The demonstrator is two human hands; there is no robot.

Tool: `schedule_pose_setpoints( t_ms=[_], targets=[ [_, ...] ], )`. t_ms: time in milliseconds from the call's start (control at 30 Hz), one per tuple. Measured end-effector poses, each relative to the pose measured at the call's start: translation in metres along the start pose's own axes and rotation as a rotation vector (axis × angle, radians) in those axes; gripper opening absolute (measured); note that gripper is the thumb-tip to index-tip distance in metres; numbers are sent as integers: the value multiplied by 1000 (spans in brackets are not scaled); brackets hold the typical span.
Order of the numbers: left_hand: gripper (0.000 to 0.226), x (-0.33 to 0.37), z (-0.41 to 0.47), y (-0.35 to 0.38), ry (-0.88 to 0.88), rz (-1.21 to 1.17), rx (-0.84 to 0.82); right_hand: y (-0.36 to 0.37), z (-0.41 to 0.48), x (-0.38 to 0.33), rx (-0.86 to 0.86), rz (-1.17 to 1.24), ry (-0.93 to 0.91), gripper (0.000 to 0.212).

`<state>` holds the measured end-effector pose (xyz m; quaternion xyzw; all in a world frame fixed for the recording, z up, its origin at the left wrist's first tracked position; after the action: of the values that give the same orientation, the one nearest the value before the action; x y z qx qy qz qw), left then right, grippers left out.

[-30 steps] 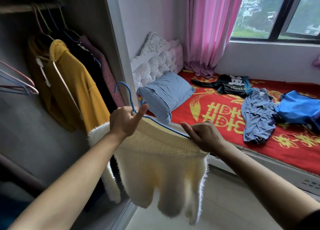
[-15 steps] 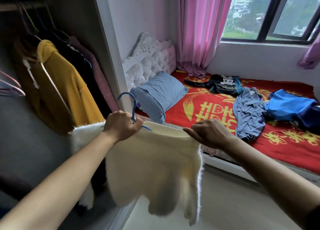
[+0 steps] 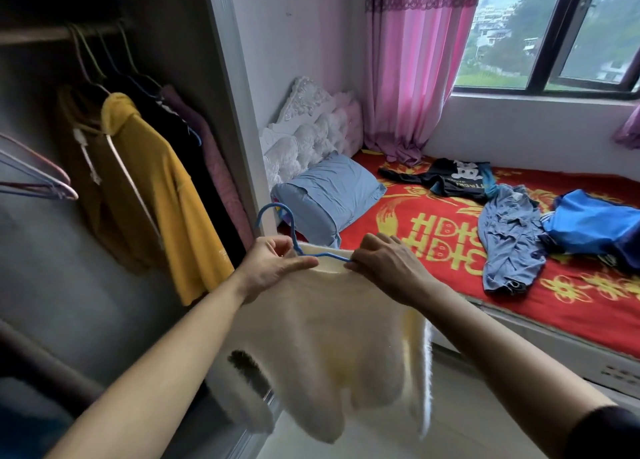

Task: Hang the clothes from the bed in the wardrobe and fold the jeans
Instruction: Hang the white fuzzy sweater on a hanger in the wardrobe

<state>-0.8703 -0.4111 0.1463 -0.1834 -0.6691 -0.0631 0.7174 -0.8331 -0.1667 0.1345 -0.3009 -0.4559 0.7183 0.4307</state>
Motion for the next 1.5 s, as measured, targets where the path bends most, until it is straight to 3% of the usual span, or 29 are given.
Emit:
schedule_pose_setpoints(
  t_ms=[67,133,267,367,500,633,733,800,900,1067,1200,1367,1500],
  targets=[
    [33,-2,-4,-5,-20,-57,-43,-3,1,5,35,23,25,48],
    [28,-1,-6,-12,6,-135,18,-6,-4,12,66,-66,21,46],
    [19,4,-2,-24,53,-325,251,3,-21,28,-151,-211,80,41],
    [16,7,0,-14,77,-379,286,7,-22,19,-137,-194,107,36],
    [25,12,3,1,75,-490,299,4,-7,-11,-60,59,150,29],
    [23,17,1,14,61,-560,268,2,18,-47,-25,377,238,53],
    [11,24,-2,4,65,-587,333,10,21,-40,4,329,269,48],
    [9,26,-4,-18,73,-616,425,16,16,-17,-82,234,354,49],
    [12,21,-8,-43,95,-531,448,17,16,3,-131,258,446,54],
    [31,1,-13,-54,47,-92,339,-7,54,-26,2,348,269,53],
    [61,-10,-21,-60,-66,-59,242,-20,76,-48,95,520,198,50],
    [30,-23,-31,-60,-85,72,50,-28,82,-53,111,568,162,49],
    [23,-22,-28,-46,-19,-72,235,-32,83,-49,155,542,149,50]
  ],
)
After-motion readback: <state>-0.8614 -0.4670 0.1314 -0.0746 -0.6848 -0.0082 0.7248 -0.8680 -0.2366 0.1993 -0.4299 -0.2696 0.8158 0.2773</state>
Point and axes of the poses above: each hand's wrist, its own z-axis towards the middle knuckle, its own y-axis out of the palm, x = y × z, the point moved 2 cm from there along z, towards the middle knuckle, and after that the axes turned 1 degree about x, right-handed, at the moved point
